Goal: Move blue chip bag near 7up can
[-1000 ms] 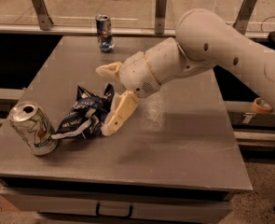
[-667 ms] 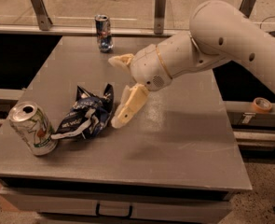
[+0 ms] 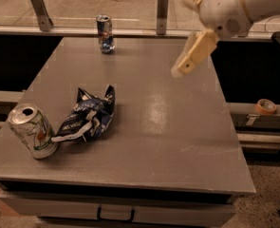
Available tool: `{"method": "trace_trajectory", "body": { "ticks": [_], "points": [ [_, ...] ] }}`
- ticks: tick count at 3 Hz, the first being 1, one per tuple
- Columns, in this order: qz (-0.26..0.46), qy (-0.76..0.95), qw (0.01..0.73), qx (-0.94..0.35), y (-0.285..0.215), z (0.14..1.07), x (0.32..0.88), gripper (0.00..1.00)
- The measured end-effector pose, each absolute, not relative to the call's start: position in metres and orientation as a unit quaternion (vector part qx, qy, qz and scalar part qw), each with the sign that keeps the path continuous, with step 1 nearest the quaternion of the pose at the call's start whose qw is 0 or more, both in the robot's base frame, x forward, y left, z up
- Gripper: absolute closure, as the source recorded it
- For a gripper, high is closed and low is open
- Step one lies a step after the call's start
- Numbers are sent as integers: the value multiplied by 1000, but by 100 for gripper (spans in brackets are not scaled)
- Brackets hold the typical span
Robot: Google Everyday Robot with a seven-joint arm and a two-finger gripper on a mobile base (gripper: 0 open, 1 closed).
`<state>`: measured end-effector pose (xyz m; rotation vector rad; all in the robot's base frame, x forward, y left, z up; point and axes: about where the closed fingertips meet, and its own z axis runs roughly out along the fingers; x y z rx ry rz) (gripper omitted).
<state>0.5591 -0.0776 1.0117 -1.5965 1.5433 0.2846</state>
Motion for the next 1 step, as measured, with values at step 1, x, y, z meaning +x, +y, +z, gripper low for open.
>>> {"method": "trace_trajectory", "body": {
  "ticks": [1],
  "points": [
    [-12, 631, 466, -620, -147, 1093, 579, 0]
  ]
}}
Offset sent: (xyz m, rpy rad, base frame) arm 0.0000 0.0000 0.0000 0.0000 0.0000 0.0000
